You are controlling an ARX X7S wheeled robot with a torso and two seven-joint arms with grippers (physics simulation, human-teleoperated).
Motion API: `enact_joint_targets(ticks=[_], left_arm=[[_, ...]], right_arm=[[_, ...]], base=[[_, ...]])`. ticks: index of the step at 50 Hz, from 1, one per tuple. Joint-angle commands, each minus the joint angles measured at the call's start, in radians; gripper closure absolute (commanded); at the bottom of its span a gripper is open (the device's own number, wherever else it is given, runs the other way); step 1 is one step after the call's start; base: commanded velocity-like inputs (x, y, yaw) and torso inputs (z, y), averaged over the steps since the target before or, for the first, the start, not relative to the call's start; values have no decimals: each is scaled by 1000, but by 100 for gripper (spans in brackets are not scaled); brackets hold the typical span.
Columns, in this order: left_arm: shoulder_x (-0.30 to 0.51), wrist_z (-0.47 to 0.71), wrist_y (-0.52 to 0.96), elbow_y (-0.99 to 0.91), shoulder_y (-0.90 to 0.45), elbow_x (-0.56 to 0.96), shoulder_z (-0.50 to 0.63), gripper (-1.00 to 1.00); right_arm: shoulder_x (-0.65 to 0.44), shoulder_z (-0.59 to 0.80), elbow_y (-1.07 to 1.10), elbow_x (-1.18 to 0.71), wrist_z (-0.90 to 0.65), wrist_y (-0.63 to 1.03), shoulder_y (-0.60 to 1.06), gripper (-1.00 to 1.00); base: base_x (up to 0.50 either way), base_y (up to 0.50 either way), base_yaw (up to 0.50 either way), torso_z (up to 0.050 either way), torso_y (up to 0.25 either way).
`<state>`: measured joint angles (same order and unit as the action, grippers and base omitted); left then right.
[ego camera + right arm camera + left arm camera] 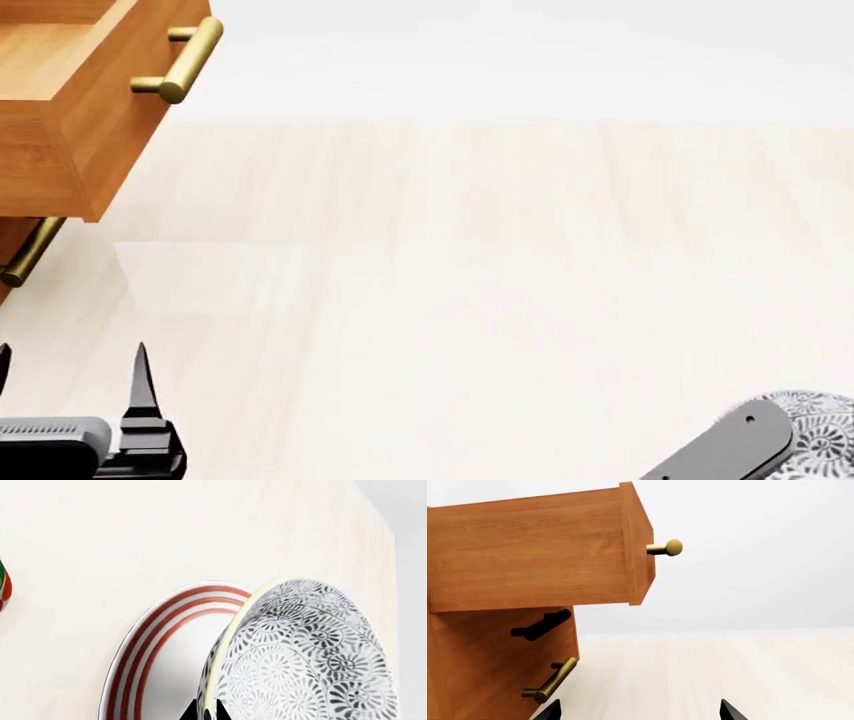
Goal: Put the bowl on the plate.
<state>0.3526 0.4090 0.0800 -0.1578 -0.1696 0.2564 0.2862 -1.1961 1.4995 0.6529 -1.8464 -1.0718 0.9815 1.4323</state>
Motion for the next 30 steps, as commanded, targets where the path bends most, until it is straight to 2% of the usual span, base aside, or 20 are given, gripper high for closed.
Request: enact_joint_targets(ticks=[1,30], left_arm=[[-1,1,-5,8,-2,0,4,-100],[5,10,3,0,-3,-3,14,-100]], right_arm=[[6,-6,-17,41,19,-8,-5,100],[-17,4,-42,140,108,-87,-83,100]], base=[[0,0,0,0,0],[0,0,0,0,0]])
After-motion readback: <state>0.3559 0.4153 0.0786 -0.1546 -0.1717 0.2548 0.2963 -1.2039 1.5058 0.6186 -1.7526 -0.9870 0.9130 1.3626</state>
